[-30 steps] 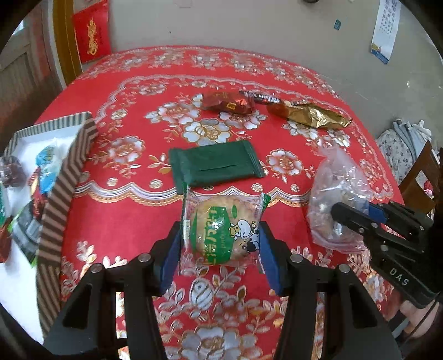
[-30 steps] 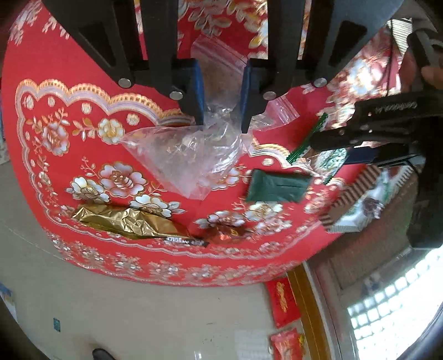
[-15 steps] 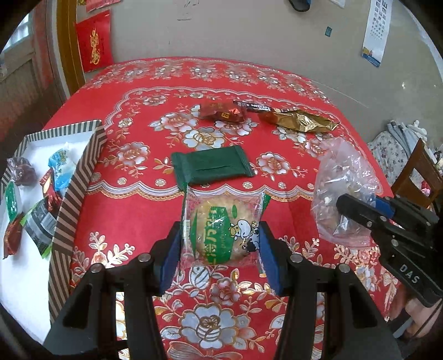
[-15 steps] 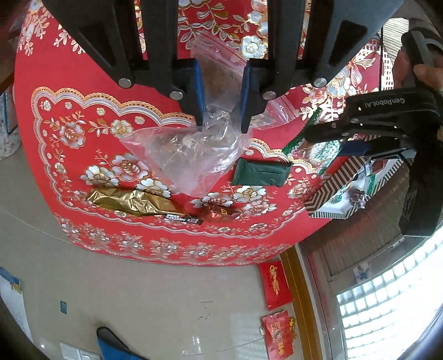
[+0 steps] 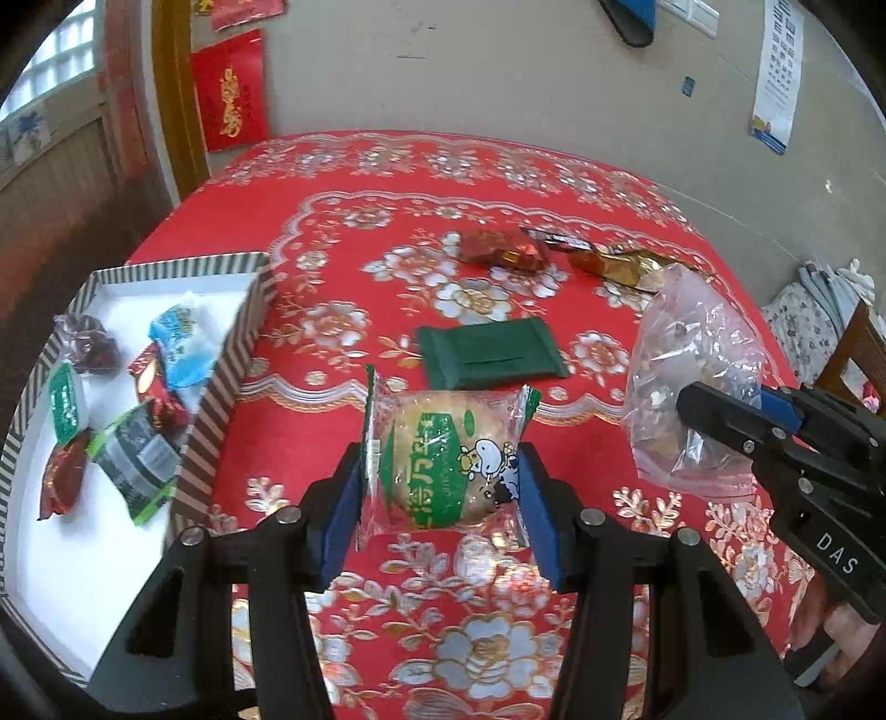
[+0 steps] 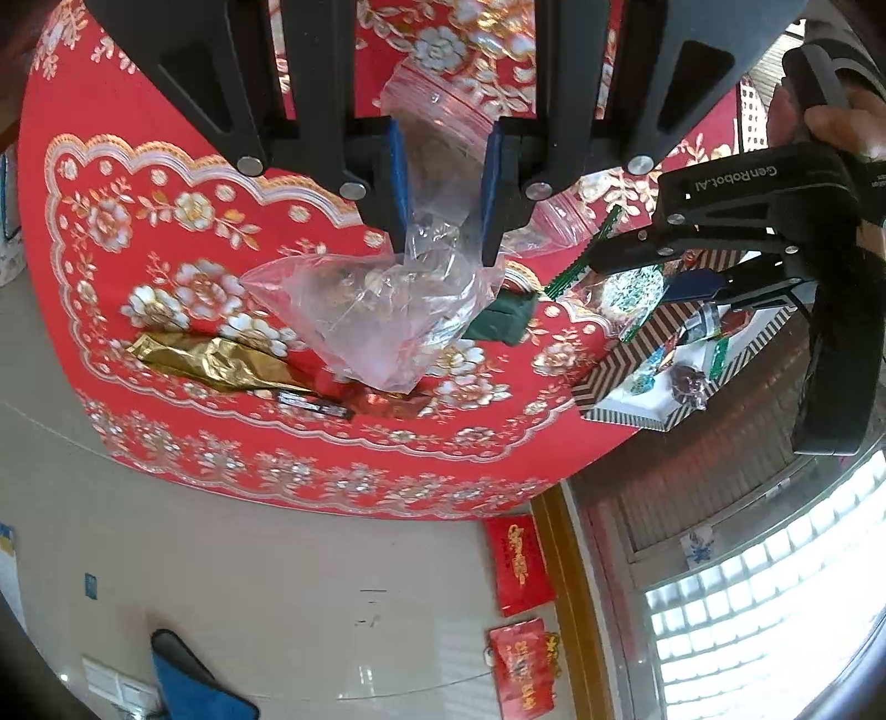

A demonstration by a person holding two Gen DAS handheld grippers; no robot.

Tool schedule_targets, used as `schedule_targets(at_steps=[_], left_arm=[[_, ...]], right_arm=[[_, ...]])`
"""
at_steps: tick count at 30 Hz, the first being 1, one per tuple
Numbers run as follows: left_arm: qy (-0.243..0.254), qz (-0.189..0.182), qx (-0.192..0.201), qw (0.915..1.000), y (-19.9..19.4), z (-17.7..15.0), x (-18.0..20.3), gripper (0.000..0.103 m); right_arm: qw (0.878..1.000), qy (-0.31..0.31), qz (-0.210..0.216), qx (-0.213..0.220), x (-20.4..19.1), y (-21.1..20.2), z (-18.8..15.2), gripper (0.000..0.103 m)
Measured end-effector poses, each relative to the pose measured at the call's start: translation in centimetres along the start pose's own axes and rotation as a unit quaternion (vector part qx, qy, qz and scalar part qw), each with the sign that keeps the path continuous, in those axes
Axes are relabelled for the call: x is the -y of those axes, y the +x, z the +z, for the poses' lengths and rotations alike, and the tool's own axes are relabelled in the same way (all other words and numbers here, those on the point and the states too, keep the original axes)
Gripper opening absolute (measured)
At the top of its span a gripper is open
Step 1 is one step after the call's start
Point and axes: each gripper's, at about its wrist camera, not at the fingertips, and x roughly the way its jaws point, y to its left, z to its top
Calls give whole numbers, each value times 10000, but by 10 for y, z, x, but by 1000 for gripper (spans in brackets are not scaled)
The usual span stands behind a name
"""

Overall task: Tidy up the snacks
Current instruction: 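Carry both packs over the white tray and open both tools to release them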

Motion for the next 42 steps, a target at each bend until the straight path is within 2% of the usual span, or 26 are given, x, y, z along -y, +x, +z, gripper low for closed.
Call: schedule_targets(at_steps=[11,19,33,42], left_arm=[[-338,240,146,9990,-15,2,-48,55],[-667,511,279,9961,-33,-1,-94,55],[-1210,992,318,9872,-57,-20,-165,55],[-1523,1235,257,9803,-61,-30,-200,55]], right_arm=[[9992,-304,266,-62,-40,23,19,21],[9961,-691,532,-125,-83,42,36,21],[9825,-1453,1139,-244,-176,75,57,21],[9745,-1717,1398,-373,-213,92,58,21]])
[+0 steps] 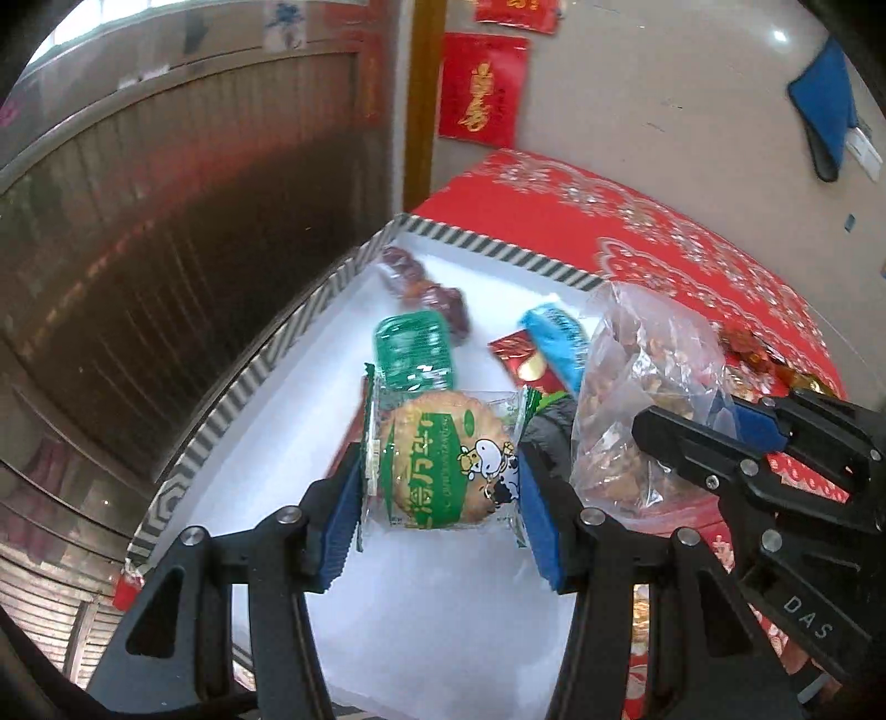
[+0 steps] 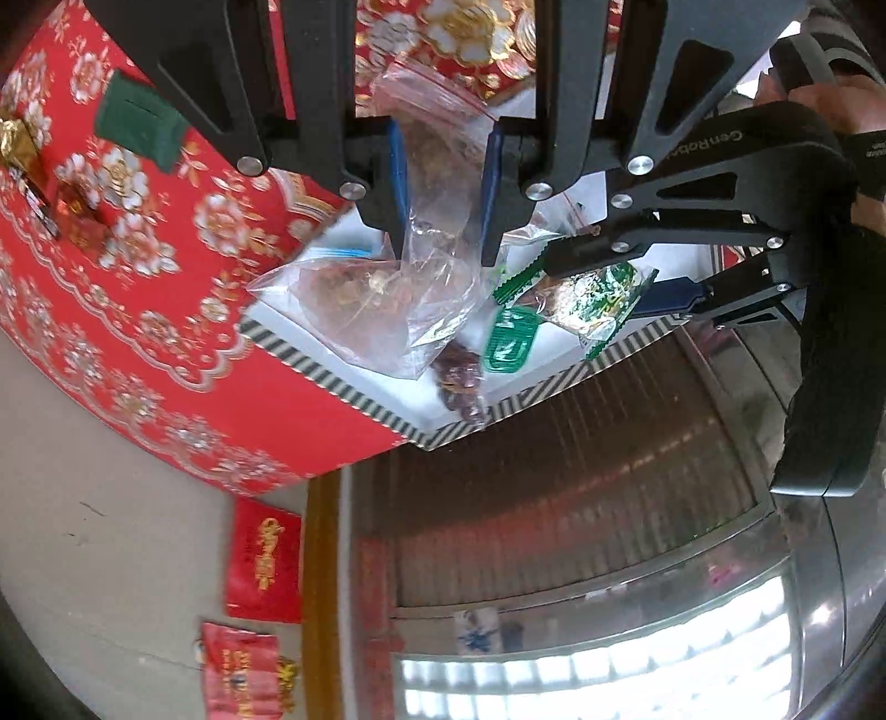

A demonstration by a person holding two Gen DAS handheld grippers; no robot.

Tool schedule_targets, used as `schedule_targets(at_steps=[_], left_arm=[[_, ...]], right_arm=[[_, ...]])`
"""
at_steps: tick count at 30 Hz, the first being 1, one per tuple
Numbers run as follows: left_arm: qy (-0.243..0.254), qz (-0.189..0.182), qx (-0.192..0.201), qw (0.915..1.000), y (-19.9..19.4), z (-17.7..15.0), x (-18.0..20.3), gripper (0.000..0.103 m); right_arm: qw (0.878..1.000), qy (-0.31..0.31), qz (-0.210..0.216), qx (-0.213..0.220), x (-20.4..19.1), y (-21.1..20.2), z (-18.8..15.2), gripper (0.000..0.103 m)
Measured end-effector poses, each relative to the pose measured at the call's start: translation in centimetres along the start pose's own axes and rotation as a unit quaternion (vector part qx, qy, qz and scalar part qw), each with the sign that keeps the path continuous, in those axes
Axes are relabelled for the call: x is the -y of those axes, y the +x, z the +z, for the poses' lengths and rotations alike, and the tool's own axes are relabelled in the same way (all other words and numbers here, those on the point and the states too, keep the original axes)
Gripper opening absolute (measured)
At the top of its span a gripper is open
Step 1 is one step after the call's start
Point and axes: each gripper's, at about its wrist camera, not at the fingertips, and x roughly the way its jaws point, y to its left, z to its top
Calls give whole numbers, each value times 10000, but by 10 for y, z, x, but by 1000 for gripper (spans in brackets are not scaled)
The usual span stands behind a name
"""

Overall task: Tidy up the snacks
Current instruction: 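Carry both packs over the white tray and open both tools to release them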

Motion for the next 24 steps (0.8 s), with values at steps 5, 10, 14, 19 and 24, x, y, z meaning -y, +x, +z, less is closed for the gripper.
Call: schedule_targets(at_steps=[5,10,14,19,24], left_arm=[[-92,88,-72,9999,6,-3,-11,55],[-93,121,-151,9998,11,-7,-15,55],[-120,183,-209,9995,14,-10,-22,55],[-100,267,-258,9993,15,-14,-28,55],[-94,328,-279,9990,16,-18,-32,55]], right_arm=[[9999,-99,89,-100,-9,14,2,21],[9995,-157,178,-198,-15,24,1,21],[9990,-233,253,-271,-23,32,-1,21],[9986,-262,328,-331,-26,40,0,21],[9981,-245,406,-406,-28,46,-2,21]])
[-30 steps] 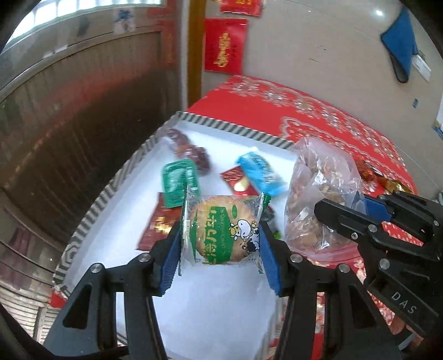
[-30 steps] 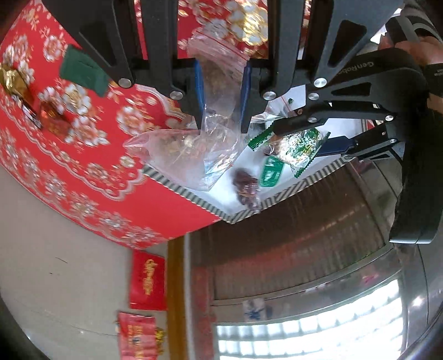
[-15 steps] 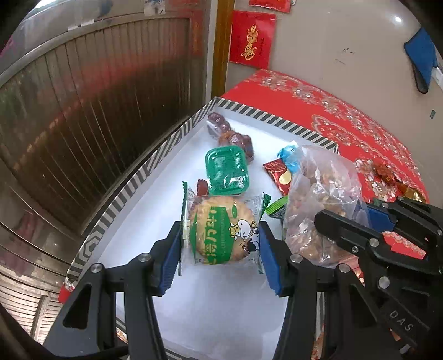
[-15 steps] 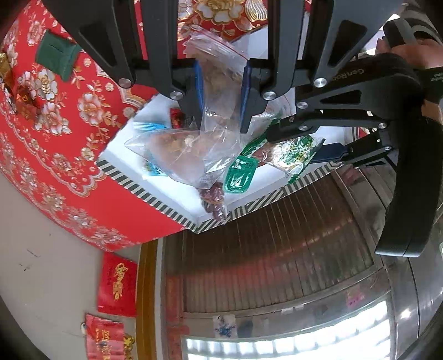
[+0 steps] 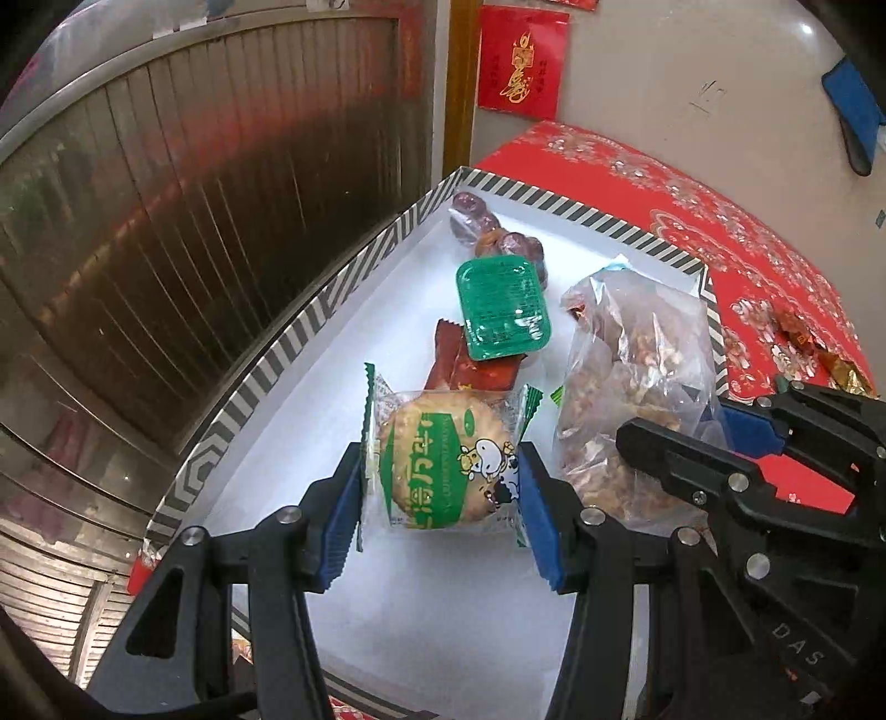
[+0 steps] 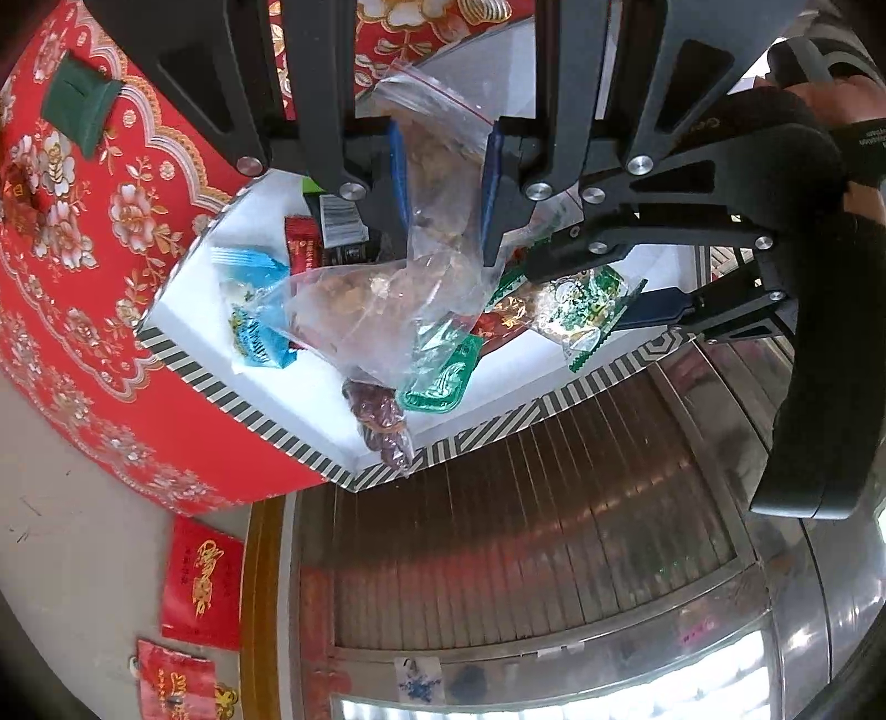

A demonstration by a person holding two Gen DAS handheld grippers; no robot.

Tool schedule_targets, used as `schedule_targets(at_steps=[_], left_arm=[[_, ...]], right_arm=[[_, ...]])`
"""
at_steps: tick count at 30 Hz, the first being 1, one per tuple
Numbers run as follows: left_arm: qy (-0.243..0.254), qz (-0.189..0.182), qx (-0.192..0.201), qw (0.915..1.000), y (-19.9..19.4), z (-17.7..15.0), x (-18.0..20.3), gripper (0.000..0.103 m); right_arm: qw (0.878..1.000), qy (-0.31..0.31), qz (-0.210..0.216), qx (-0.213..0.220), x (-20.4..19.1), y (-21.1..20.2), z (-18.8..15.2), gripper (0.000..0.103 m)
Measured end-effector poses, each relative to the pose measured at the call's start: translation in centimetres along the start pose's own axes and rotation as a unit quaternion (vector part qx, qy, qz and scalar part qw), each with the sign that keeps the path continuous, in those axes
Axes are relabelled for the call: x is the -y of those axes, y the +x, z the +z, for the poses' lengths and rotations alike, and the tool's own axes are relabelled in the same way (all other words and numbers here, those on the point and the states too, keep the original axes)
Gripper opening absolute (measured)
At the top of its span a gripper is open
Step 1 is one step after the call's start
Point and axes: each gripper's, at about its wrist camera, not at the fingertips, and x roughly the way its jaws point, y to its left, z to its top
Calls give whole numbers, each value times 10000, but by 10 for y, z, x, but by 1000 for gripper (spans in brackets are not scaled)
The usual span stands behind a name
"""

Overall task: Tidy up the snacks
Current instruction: 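Carry both packs over the white tray and open both tools to release them, then move both tools back toward the dark green pack and red candy pack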

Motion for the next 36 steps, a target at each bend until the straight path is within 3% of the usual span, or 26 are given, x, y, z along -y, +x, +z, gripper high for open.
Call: schedule_targets(at_steps=[13,14,17,18,22,26,36], left_arm=[[44,393,143,9991,-1,-5,-3,60],[13,403,142,9991,-1,-6,-4,63],[-113,443,142,9989,0,-7,-9,66],[-140,453,145,9988,0,-7,-10,67],[-181,496,182,9984,-3,-6,-9,71],[-305,466,347,9978,-14,-3,-7,83],[-124,179,612,9979,-37,10,32,88]], right_arm=[[9997,94,195,-91,-1,8,-5,24],[9997,129,198,-85,1,7,-5,27],[9995,247,176,-75,4,1,-7,53],[9994,285,199,-56,4,-1,-7,55],[9990,344,275,49,5,-10,-8,55],[9993,310,169,116,6,-20,-10,55],[9960,815,-76,372,46,-54,-32,63]])
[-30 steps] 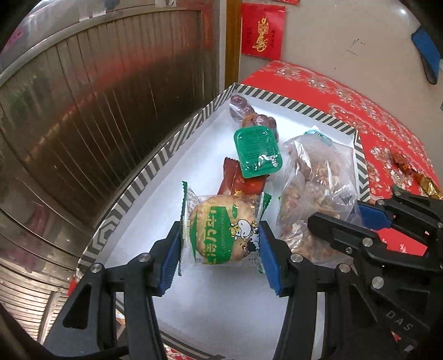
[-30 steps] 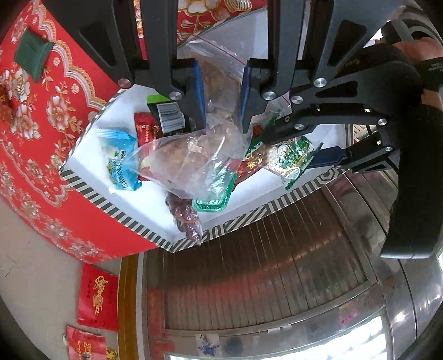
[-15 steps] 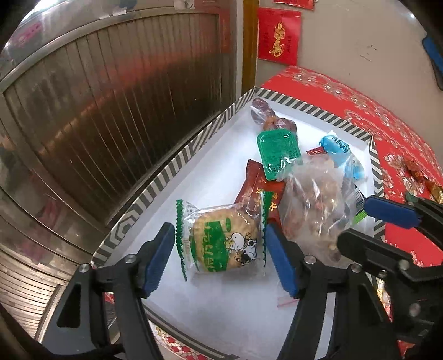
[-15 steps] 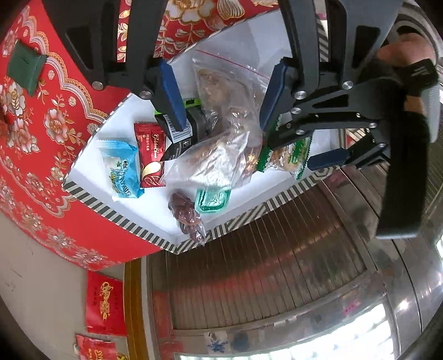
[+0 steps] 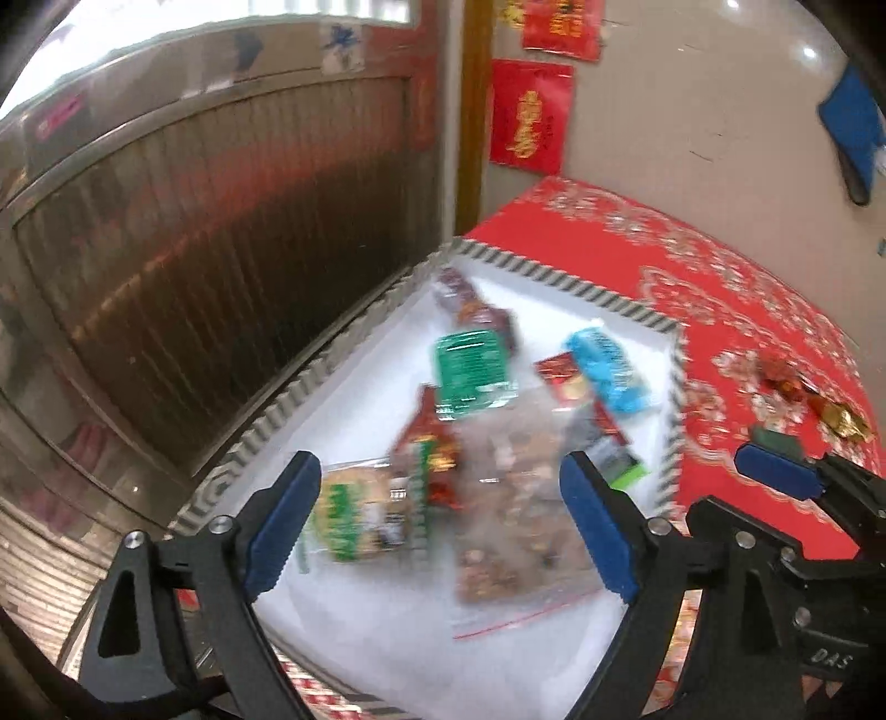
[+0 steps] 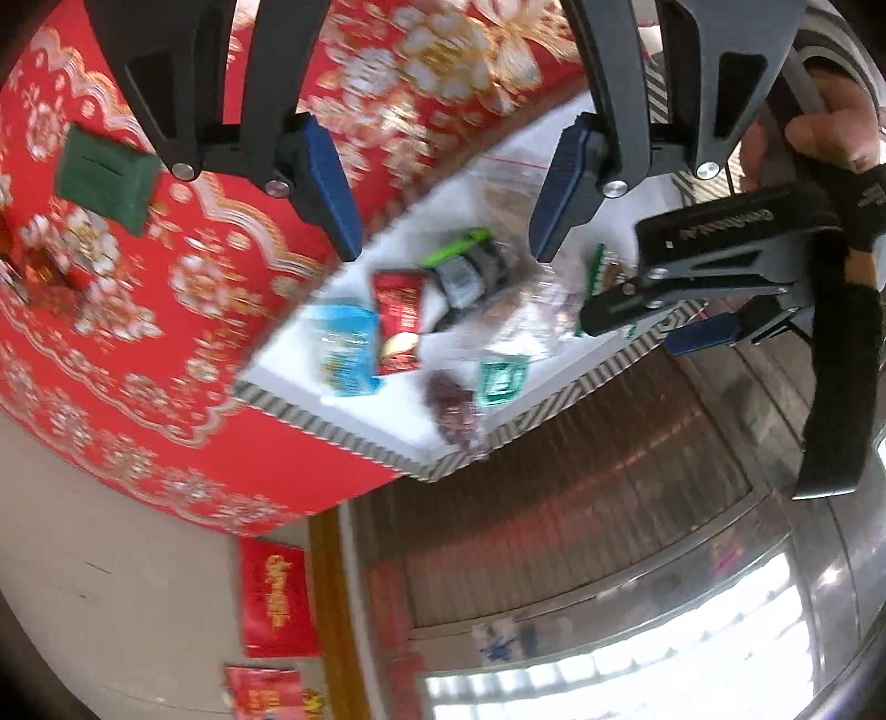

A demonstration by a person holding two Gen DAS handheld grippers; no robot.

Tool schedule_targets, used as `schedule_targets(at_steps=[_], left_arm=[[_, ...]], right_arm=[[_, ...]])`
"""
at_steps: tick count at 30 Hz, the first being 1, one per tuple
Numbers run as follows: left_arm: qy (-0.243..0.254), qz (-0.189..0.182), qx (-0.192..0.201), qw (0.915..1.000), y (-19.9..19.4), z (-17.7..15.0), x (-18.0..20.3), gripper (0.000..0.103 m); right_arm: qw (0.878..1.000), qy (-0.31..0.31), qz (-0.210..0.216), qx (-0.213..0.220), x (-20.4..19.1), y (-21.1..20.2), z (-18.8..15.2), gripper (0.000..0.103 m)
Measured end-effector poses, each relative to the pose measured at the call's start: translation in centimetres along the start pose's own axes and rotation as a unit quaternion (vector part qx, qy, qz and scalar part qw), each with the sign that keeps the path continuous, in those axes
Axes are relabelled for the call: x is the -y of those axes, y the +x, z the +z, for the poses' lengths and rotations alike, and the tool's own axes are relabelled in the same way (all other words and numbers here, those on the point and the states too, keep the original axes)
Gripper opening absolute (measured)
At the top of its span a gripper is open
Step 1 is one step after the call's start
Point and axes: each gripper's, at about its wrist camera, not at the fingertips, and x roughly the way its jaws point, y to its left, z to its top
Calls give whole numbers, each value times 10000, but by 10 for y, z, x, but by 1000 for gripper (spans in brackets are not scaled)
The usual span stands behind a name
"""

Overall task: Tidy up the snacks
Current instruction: 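Move both tools back toward the dark green pack and red candy pack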

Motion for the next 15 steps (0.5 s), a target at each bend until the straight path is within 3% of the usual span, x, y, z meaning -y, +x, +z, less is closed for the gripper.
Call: schedule_targets(at_steps=[9,12,15], left_arm=[[776,-689,-95,9946,-2,5,90,88],[1165,-983,-179,9881,-3,6,126,88],[1638,-1415,-369,9756,1,7,165,88]], right_arm=[[9952,699,-664,171,78,-54,-31,63],[9910,964,-913,152,110,-70,-41,64],[9869,1155,-1121,143,137,-86,-50,64]])
